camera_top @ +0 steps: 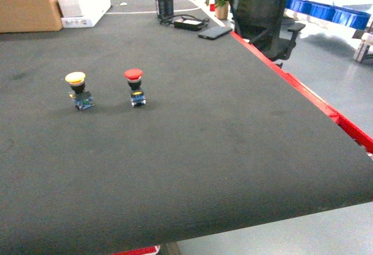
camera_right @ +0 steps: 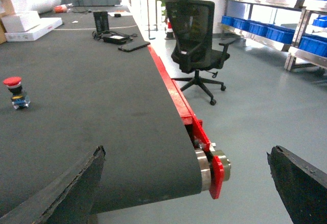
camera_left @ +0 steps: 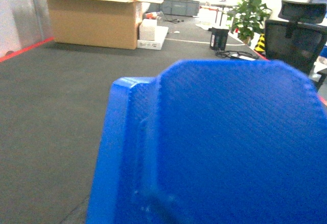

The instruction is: Pick blue part to blue bin on bottom shelf

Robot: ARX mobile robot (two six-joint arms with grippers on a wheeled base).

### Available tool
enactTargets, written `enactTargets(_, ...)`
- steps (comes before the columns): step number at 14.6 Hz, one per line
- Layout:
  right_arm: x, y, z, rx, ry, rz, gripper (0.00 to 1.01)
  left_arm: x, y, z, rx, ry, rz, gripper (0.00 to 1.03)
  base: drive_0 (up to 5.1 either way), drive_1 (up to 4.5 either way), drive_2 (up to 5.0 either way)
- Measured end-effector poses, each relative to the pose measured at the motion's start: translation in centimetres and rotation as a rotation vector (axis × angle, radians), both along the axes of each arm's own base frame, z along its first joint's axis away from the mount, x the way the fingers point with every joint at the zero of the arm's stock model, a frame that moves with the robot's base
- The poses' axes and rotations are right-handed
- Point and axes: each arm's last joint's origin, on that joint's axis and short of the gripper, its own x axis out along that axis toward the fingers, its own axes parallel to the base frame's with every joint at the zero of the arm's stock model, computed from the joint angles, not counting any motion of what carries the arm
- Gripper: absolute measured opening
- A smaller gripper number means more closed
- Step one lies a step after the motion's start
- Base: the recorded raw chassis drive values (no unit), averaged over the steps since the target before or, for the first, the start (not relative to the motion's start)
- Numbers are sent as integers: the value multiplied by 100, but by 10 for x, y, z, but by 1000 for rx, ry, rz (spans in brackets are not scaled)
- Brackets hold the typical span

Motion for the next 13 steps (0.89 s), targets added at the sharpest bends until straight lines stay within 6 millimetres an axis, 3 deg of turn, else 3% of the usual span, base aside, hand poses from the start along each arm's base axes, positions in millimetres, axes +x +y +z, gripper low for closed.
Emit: enactTargets(13,0,0,0,0,0,0,98,0,0,0,0,0,0,44,-163,-163,-163)
